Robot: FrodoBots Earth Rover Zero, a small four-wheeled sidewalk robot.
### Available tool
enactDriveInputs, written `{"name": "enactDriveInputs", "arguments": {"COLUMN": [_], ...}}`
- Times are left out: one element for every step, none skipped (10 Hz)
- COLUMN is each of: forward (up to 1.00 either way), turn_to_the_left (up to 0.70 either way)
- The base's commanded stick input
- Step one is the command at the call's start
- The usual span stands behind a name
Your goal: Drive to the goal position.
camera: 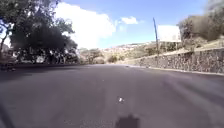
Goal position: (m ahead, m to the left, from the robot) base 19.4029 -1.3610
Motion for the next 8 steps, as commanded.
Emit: {"name": "enactDriveInputs", "arguments": {"forward": [0.5,0.5,0.5,0.5,0.5,0.5,0.5,0.5], "turn_to_the_left": [0.0,0.0,0.0,0.0,0.0,0.0,0.0,0.0]}}
